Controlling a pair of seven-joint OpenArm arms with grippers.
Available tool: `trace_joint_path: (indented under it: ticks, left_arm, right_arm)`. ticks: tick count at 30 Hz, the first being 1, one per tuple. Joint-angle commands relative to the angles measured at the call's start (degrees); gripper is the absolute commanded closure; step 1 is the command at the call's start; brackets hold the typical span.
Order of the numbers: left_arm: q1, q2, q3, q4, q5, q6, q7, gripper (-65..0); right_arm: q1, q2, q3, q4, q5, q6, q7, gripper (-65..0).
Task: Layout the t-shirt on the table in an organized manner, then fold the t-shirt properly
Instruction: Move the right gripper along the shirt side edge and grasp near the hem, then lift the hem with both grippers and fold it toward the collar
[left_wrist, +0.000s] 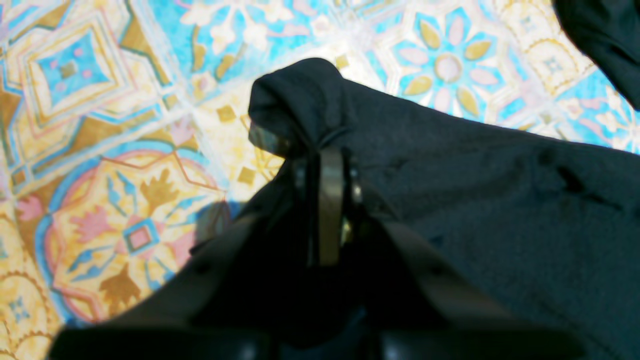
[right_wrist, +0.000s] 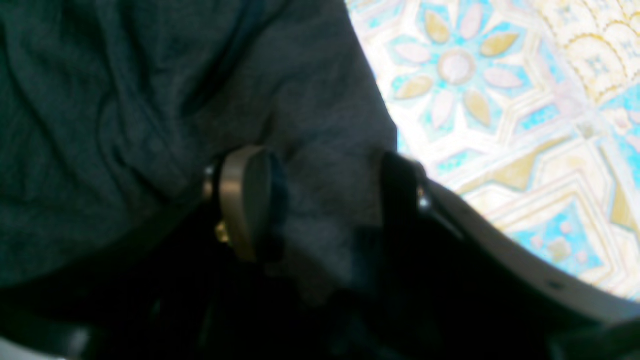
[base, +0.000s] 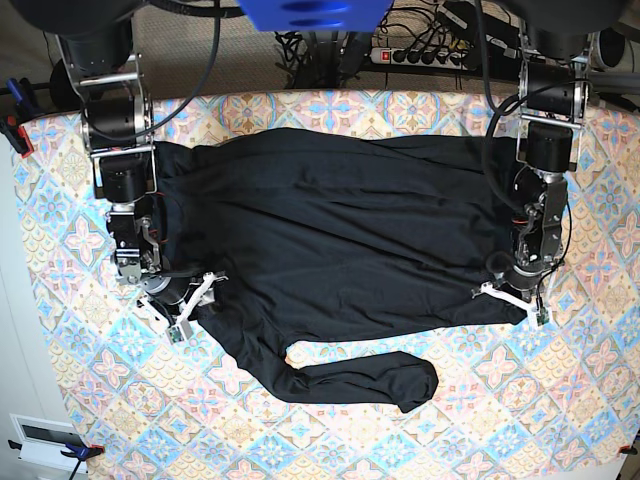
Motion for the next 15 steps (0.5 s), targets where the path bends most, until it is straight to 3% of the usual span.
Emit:
trace_joint_path:
  ticks: [1, 8, 10, 15]
  left_arm:
    - [-1.56, -0.83, -0.28, 1.05, -0.04, -0.21, -1.08, 0.0]
    - [-1.56, -1.01, -0.28, 1.14, -0.04, -0.3, -1.08, 0.0]
    - [-1.56, -1.09, -0.28, 1.67, -0.13, -0.3, -1.26, 0.0]
    - [2.66, -2.59, -2.22, 11.86, -0.13, -0.3, -1.35, 0.0]
  right_arm:
    - [0.19, 0.45, -0.2, -0.12, -1.33, 0.33, -4.1, -27.3]
    - [0.1, 0.45, 0.06, 0.14, -1.33, 0.5, -3.93, -2.8]
    - [0.1, 0.45, 0.06, 0.5, -1.24, 0.5, -3.84, 0.0]
    - [-2.27, 0.45, 0.15, 8.32, -1.16, 0.5, -4.54, 0.0]
